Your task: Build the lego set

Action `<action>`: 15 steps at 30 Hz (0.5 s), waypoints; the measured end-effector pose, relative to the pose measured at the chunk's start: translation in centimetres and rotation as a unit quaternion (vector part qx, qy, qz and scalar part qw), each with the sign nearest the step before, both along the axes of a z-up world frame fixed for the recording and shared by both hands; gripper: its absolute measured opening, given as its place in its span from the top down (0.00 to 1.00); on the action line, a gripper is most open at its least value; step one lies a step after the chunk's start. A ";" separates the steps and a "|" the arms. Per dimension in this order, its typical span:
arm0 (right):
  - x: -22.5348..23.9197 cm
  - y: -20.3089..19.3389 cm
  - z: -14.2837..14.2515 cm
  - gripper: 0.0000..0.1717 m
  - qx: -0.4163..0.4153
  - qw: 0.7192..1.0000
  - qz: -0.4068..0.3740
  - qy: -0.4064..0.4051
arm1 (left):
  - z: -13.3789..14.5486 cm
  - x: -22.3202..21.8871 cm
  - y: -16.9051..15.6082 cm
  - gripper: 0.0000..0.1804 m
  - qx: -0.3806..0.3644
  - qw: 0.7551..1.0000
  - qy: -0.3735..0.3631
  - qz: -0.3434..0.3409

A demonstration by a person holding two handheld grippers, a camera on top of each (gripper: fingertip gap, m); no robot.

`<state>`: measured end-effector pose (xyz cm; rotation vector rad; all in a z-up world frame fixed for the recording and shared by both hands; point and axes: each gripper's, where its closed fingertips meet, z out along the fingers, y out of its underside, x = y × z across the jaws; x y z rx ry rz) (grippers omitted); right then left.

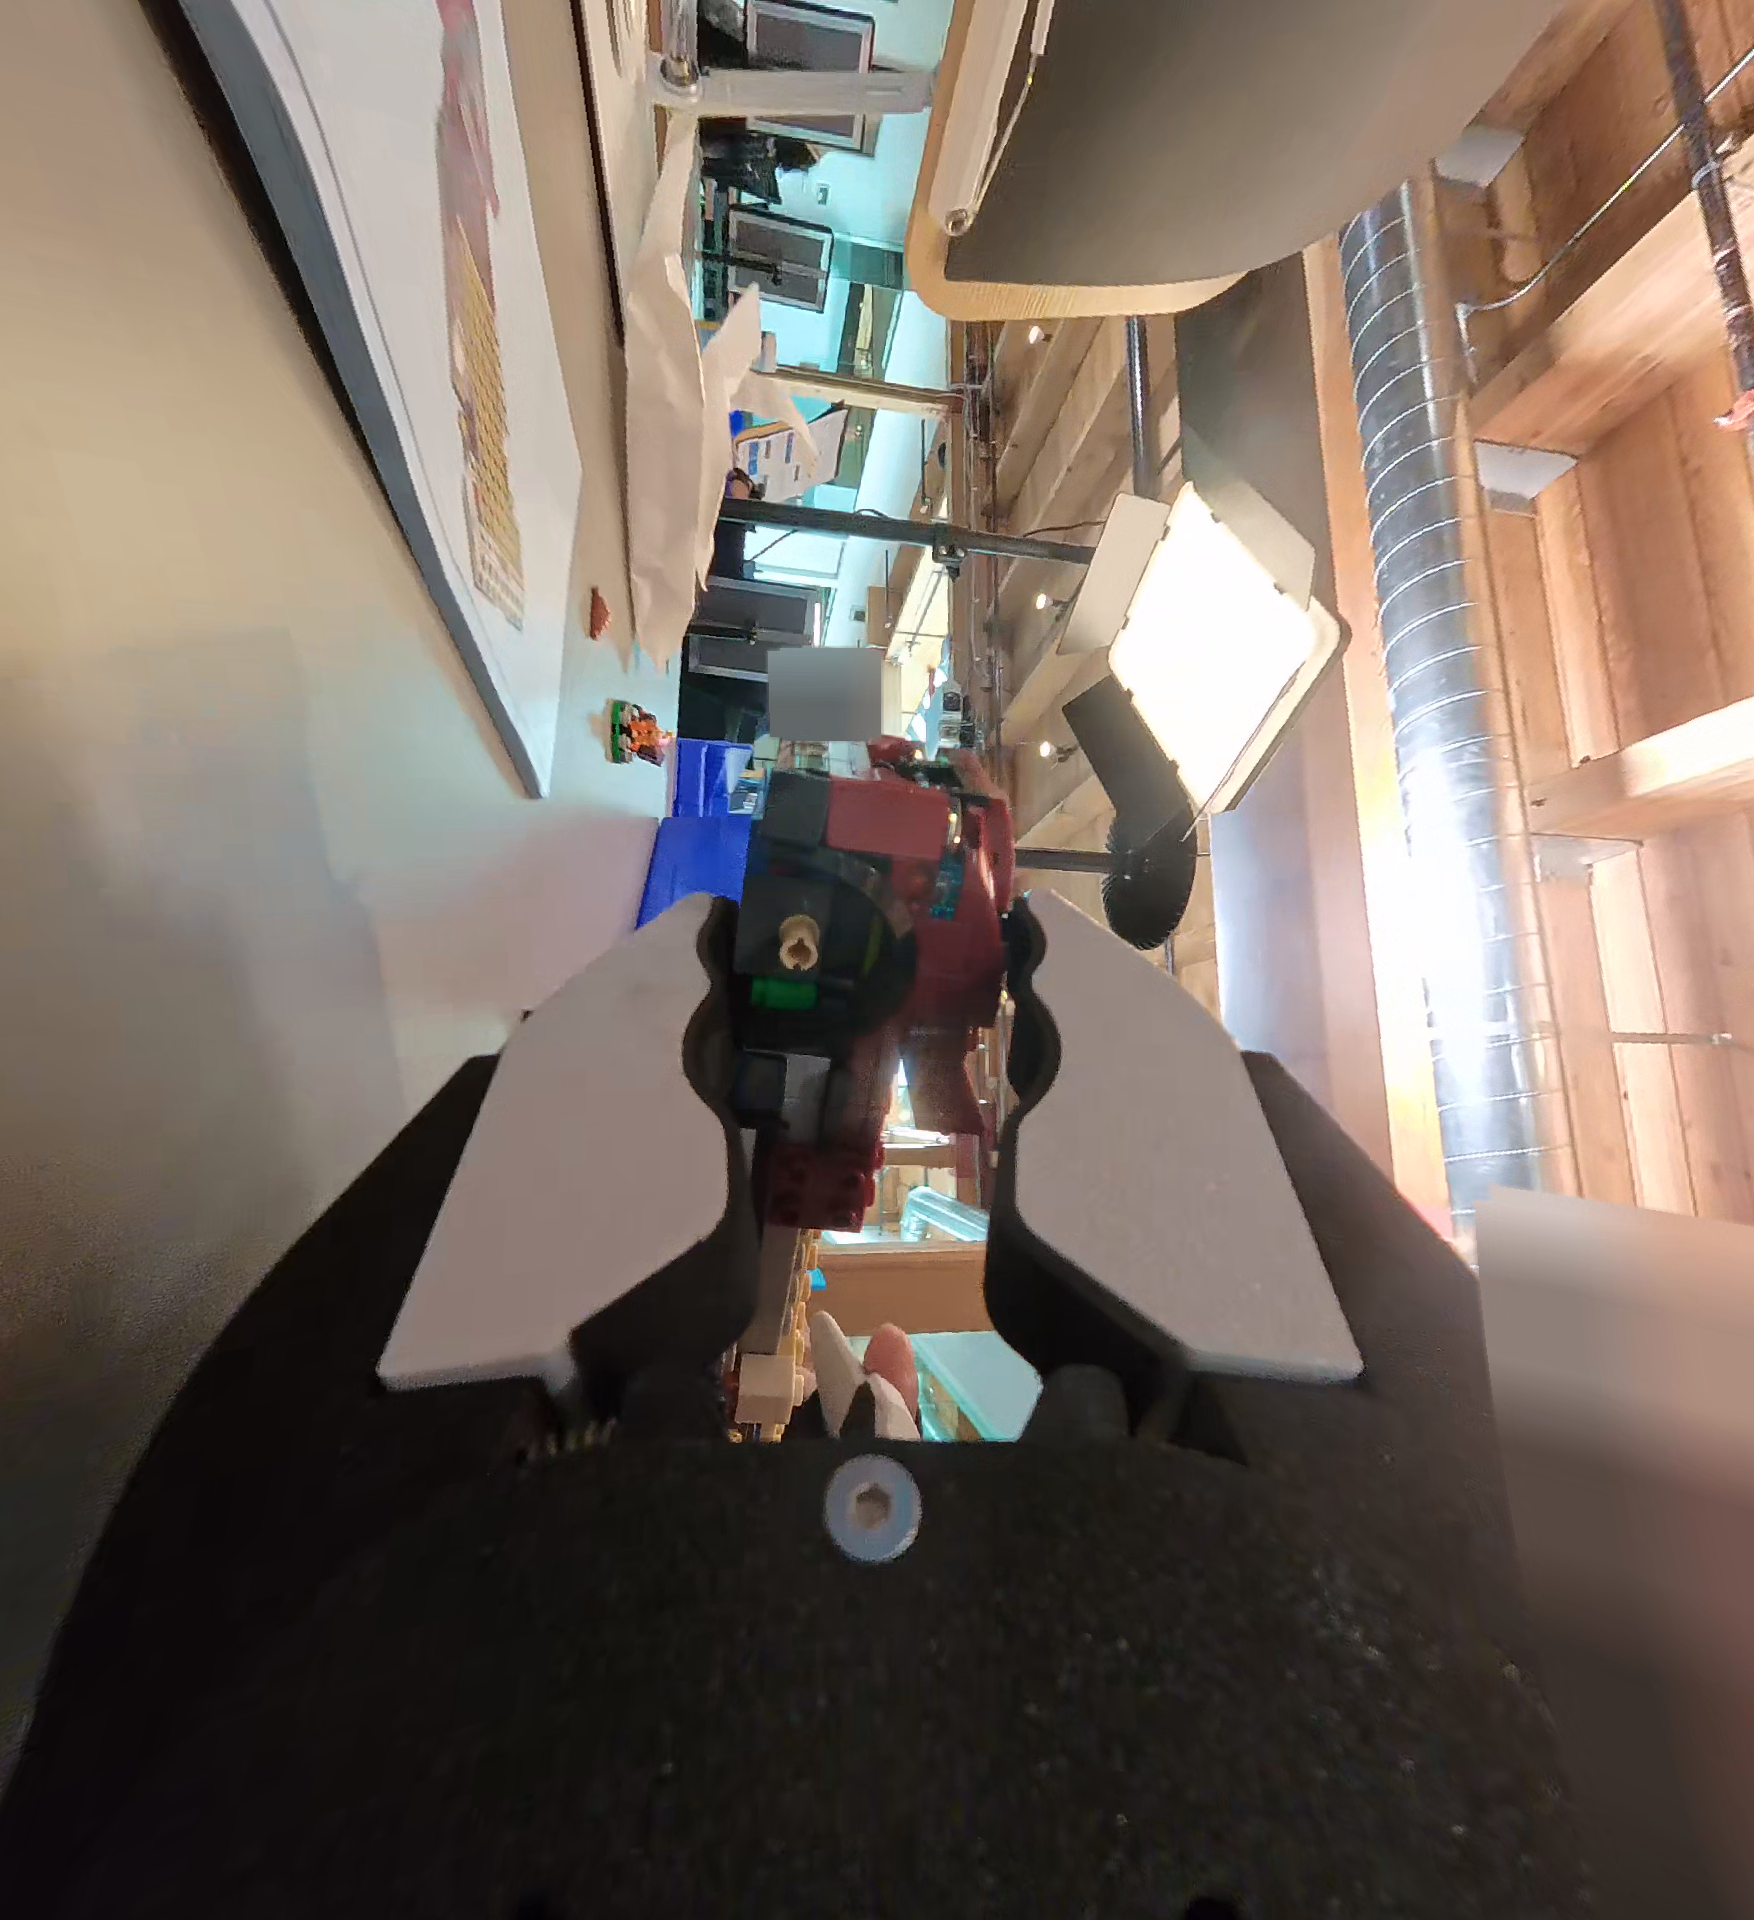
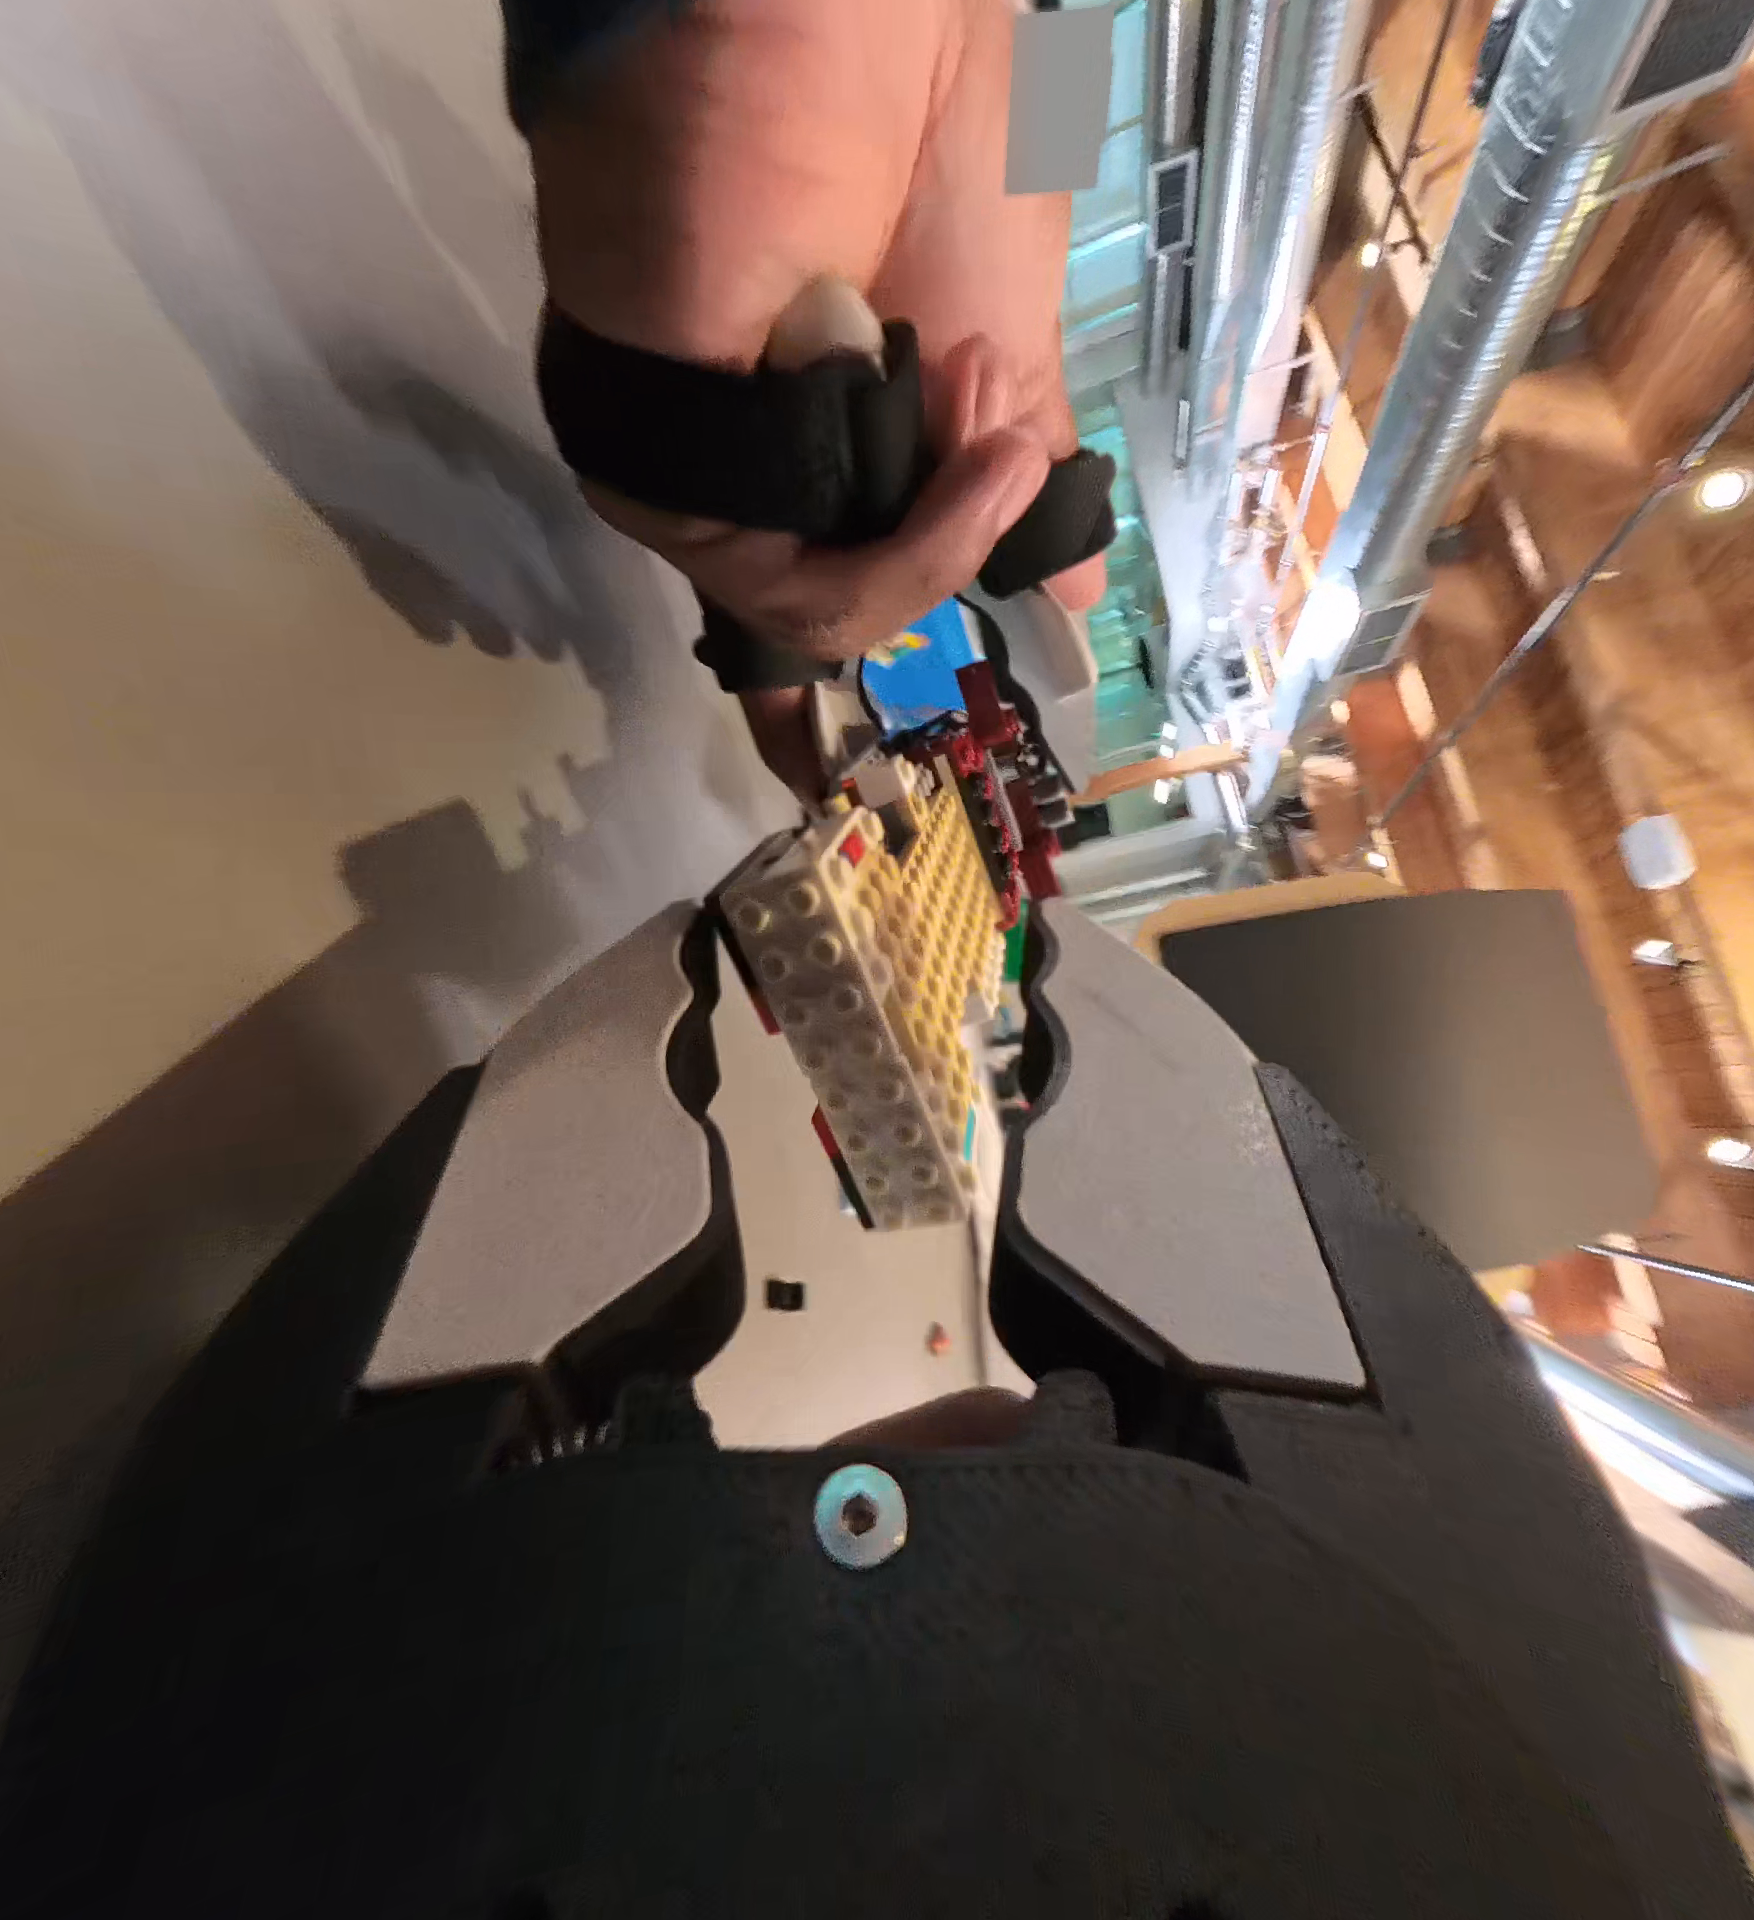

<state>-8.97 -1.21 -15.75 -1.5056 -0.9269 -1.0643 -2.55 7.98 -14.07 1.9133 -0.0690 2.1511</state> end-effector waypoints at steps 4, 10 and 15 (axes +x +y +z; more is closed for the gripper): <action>1.2 -0.1 0.5 0.82 0.022 0.997 -0.033 -0.072 | 0.8 -0.4 -1.6 0.72 -0.004 0.999 -0.022 -0.028; 1.2 -2.1 3.4 0.86 0.072 0.992 0.024 -0.096 | 3.6 -1.7 -3.3 0.71 0.057 0.985 -0.119 -0.113; 1.3 -3.3 4.2 0.86 0.082 0.983 0.074 -0.147 | 5.0 -2.3 -4.3 0.68 0.114 0.958 -0.179 -0.195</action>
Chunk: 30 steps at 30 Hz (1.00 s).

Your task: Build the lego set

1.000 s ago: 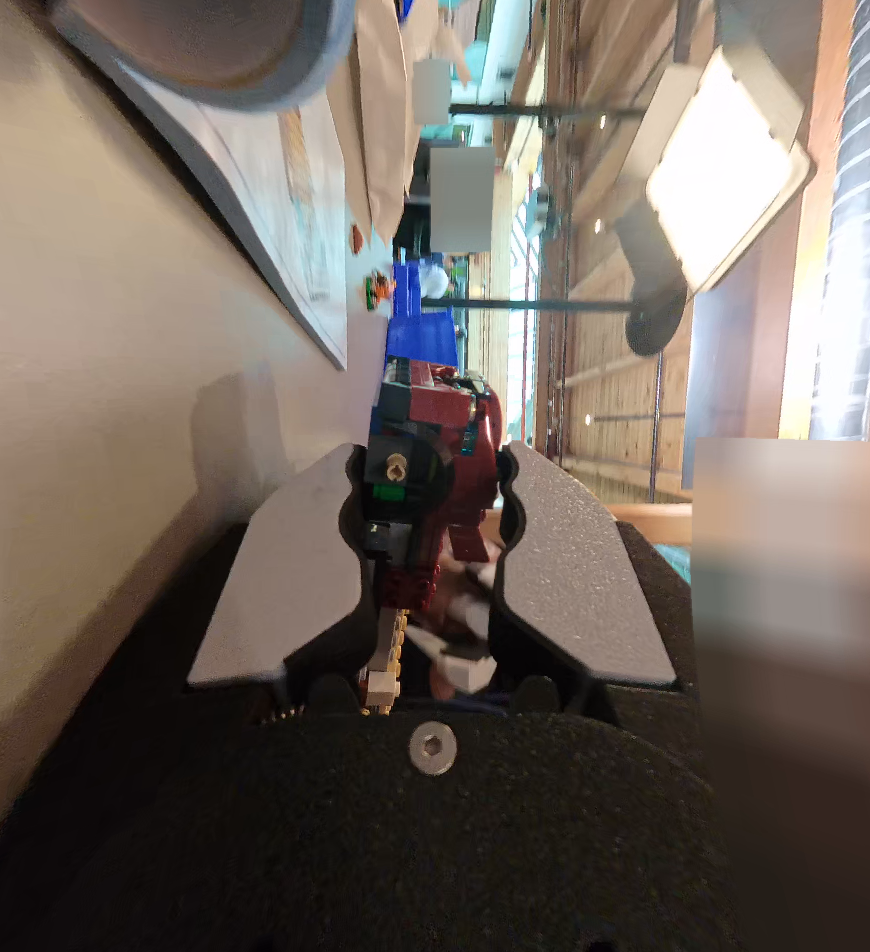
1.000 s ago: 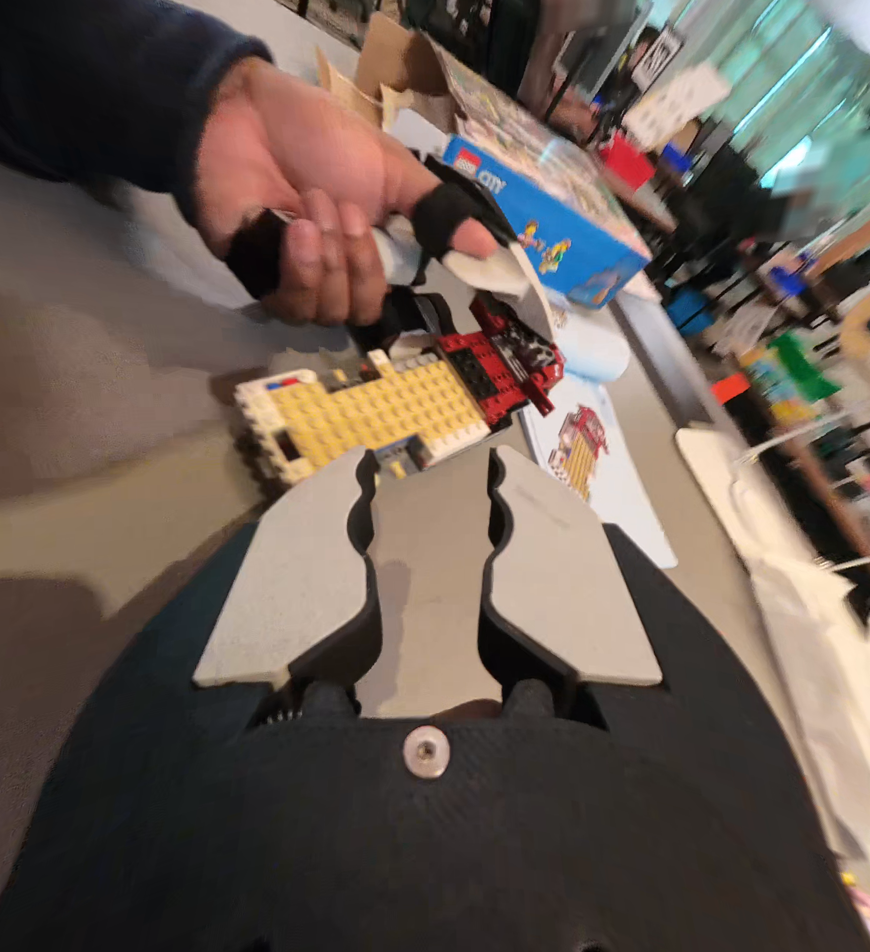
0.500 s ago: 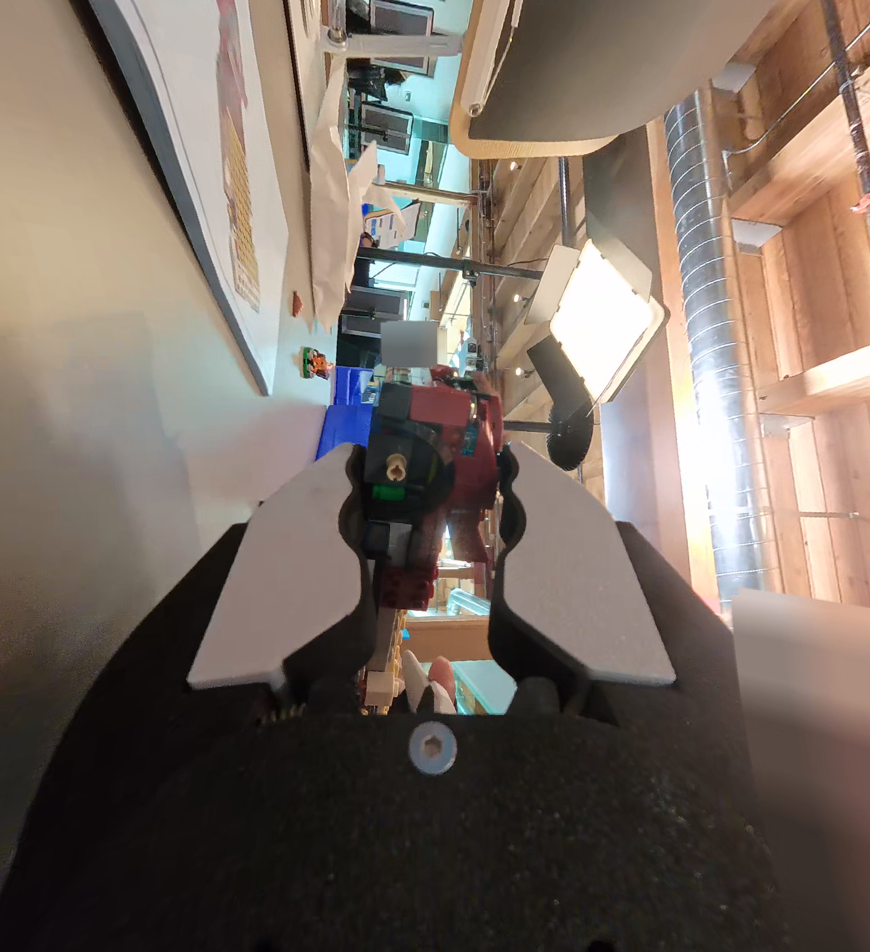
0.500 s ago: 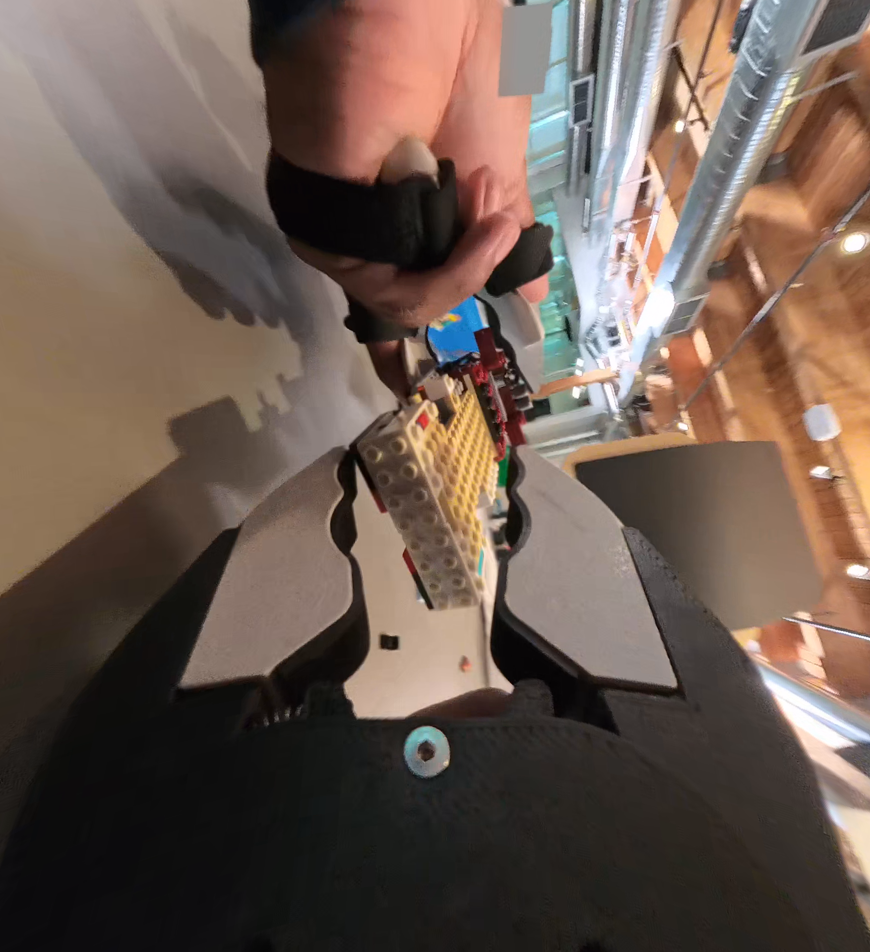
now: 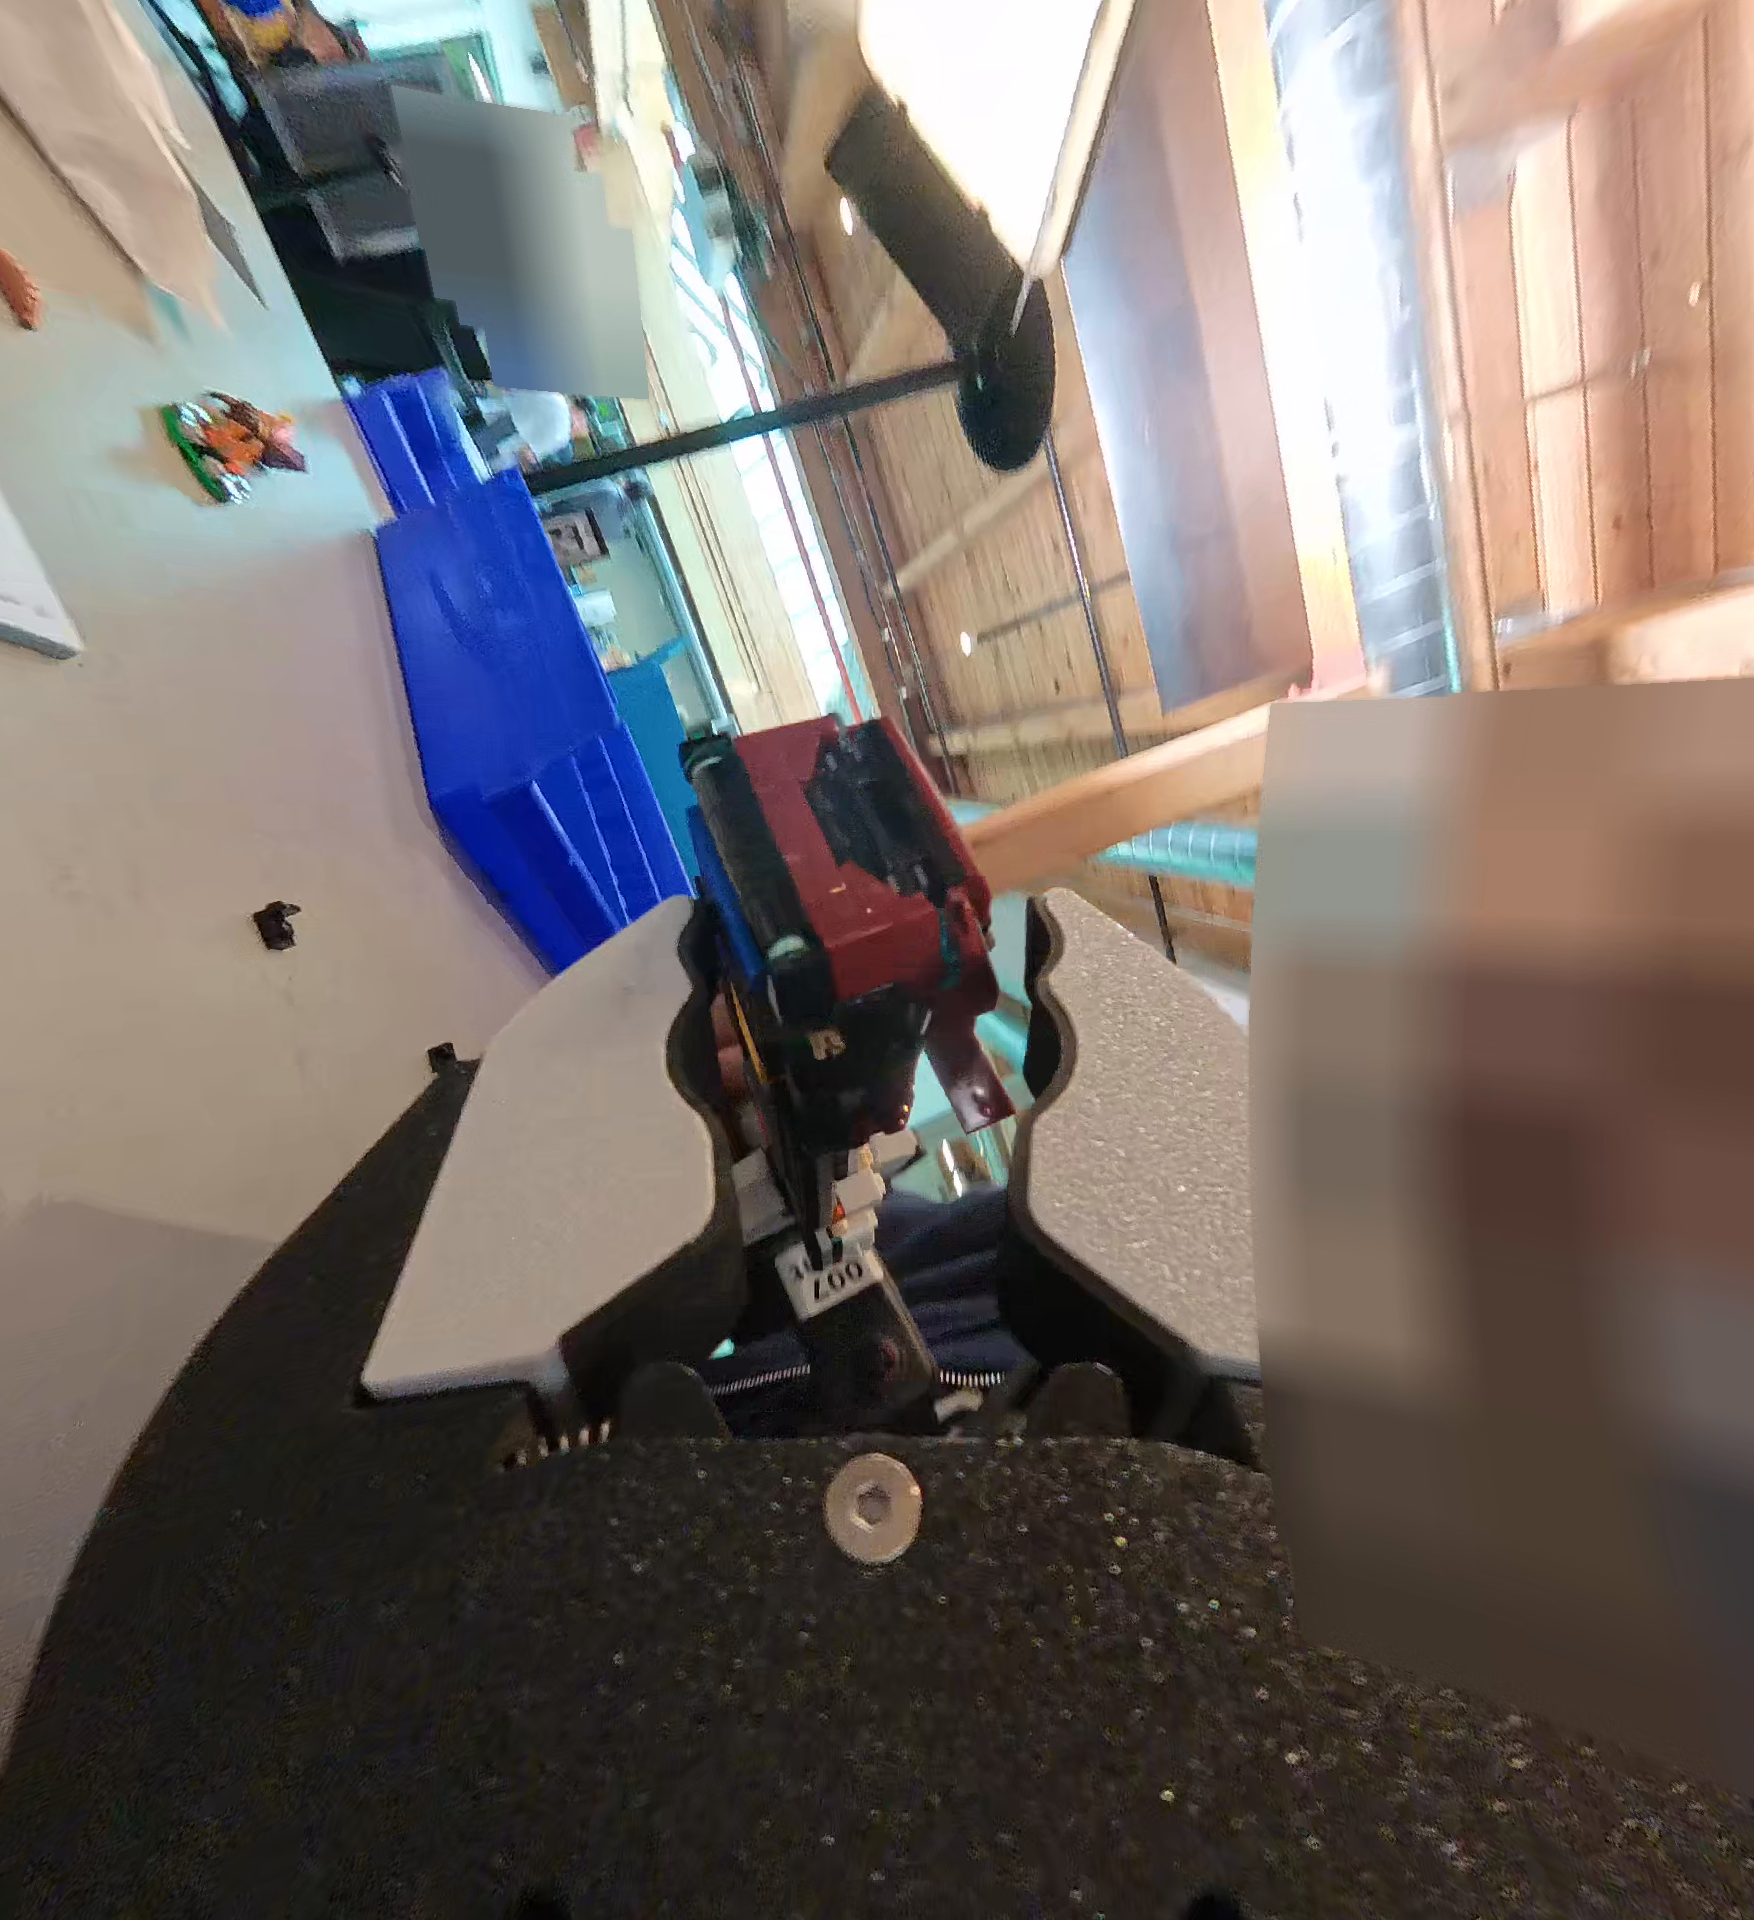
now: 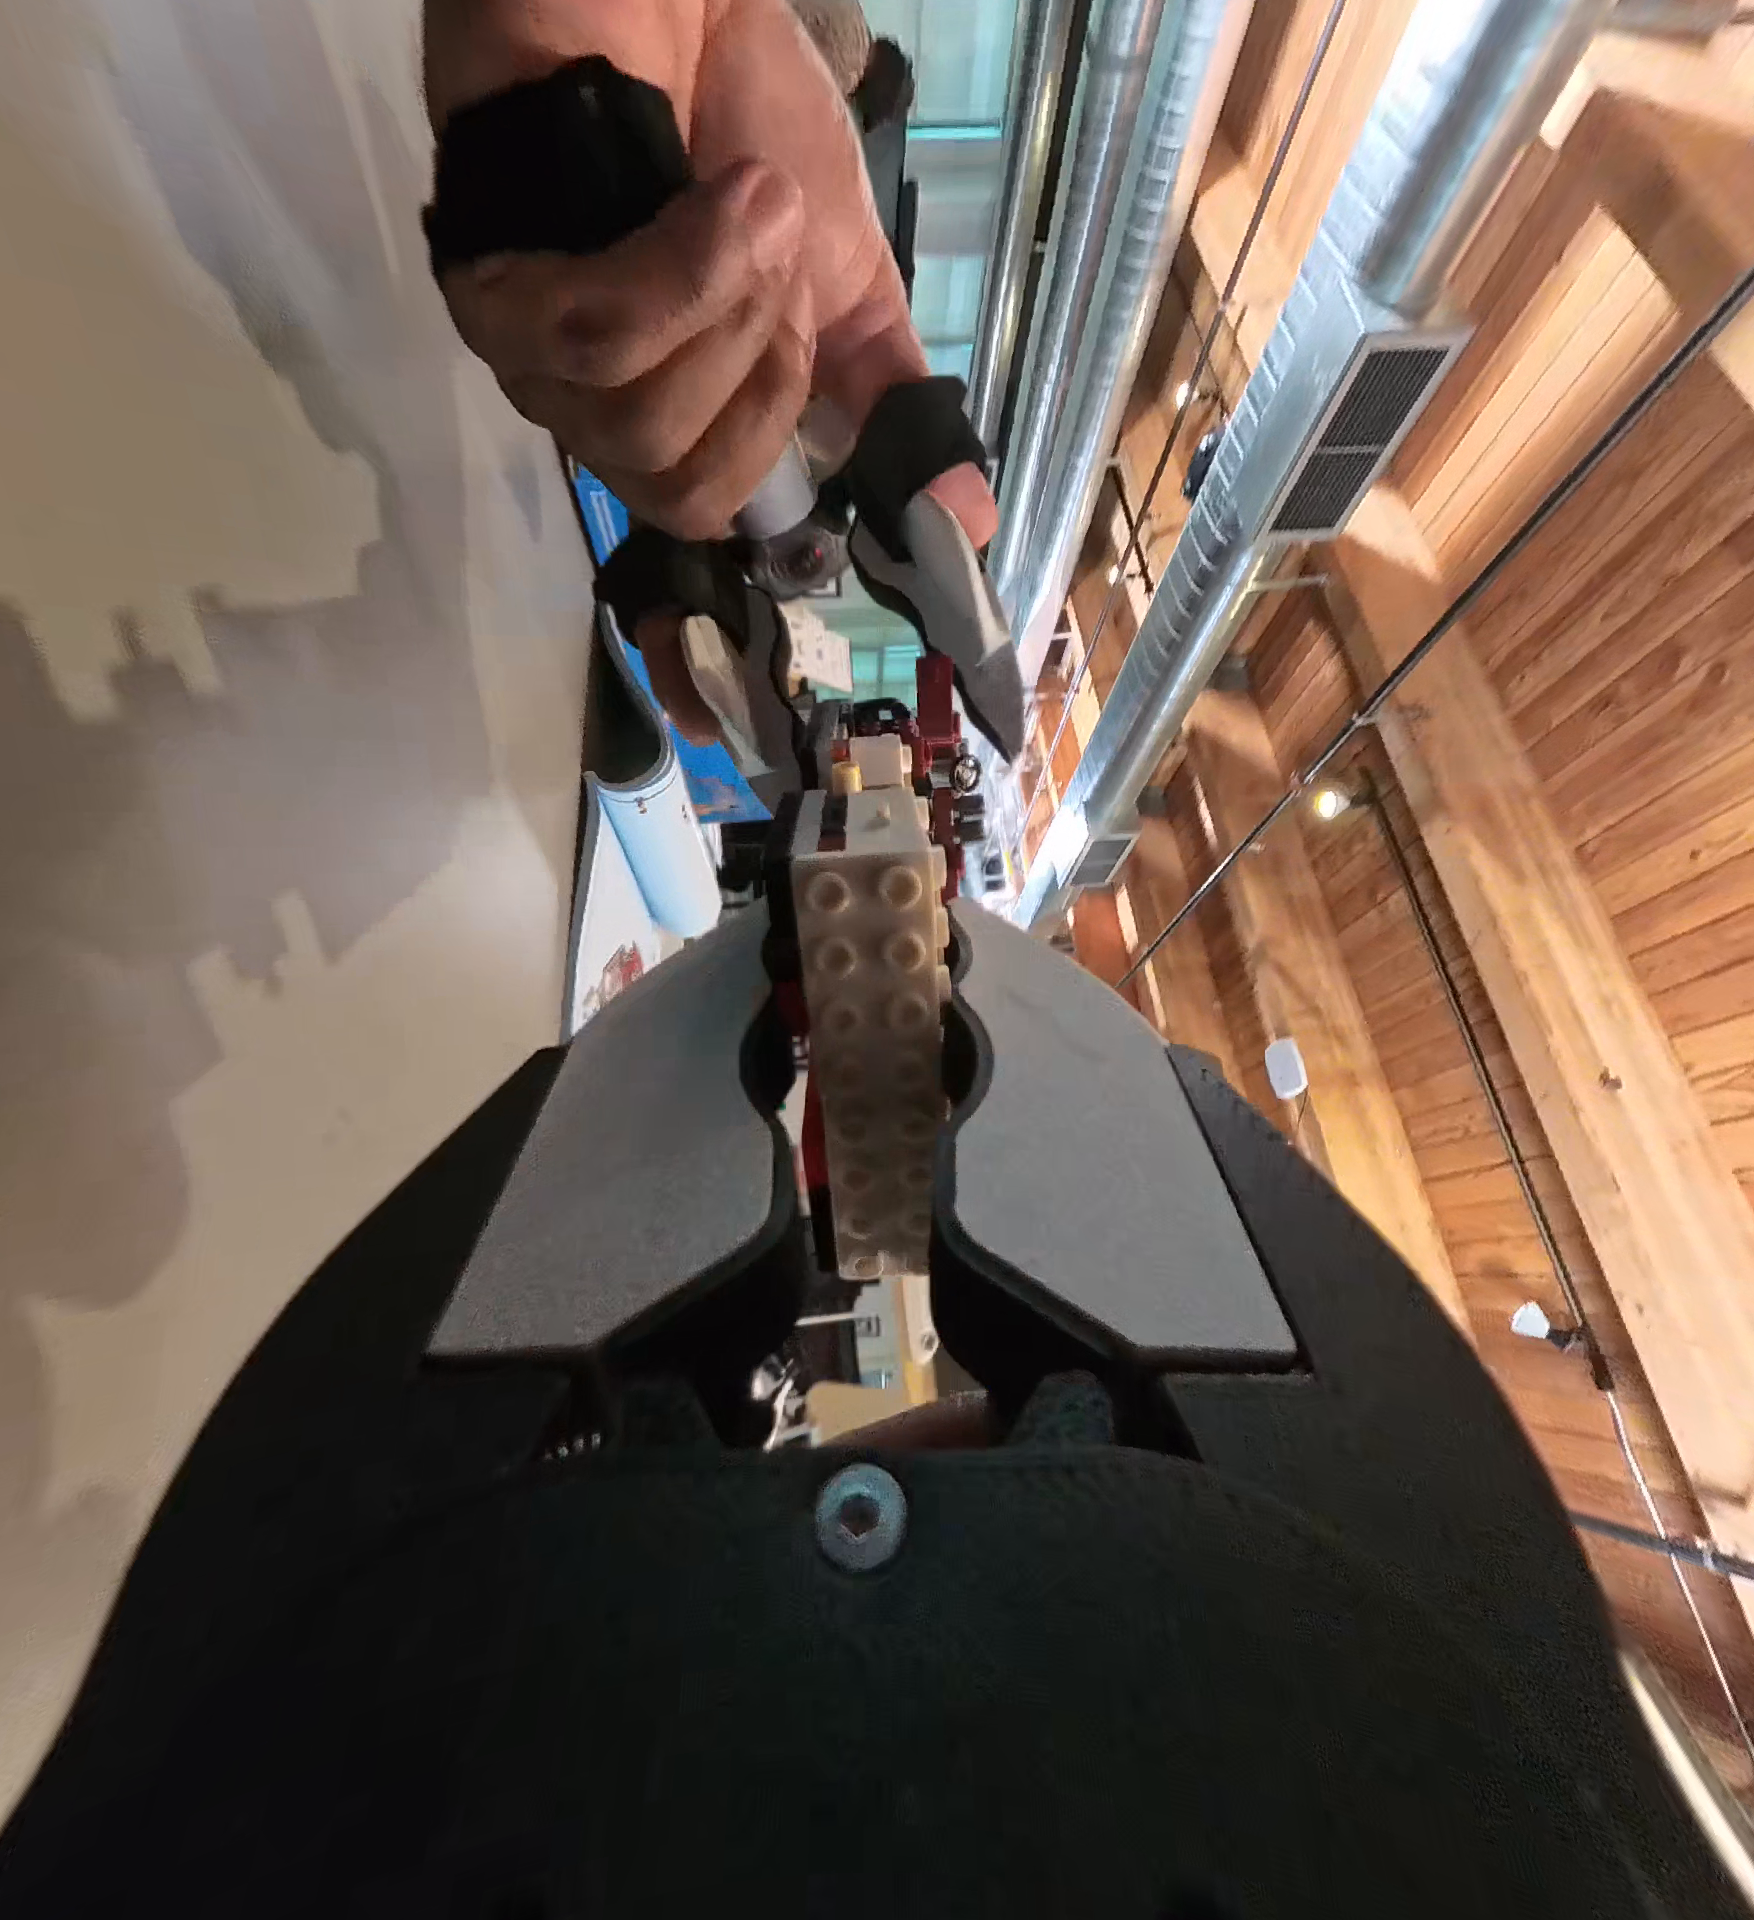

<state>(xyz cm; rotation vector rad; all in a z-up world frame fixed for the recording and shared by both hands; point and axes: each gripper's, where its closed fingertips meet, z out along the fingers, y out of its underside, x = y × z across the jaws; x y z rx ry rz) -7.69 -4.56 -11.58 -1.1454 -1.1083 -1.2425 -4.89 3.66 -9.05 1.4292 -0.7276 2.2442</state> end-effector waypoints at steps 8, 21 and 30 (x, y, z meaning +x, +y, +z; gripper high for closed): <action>0.0 -1.2 -0.4 0.86 -0.011 0.997 0.055 -0.044 | -0.4 -0.9 -1.3 0.66 0.092 0.988 -0.016 -0.123; 0.9 -2.5 -2.7 0.86 -0.025 0.992 0.094 -0.078 | -3.3 -0.8 -3.6 0.63 0.101 0.965 0.026 -0.241; 2.2 -2.6 -3.4 0.86 -0.031 0.994 0.087 -0.062 | -3.4 0.5 -4.0 0.64 0.050 0.972 0.047 -0.225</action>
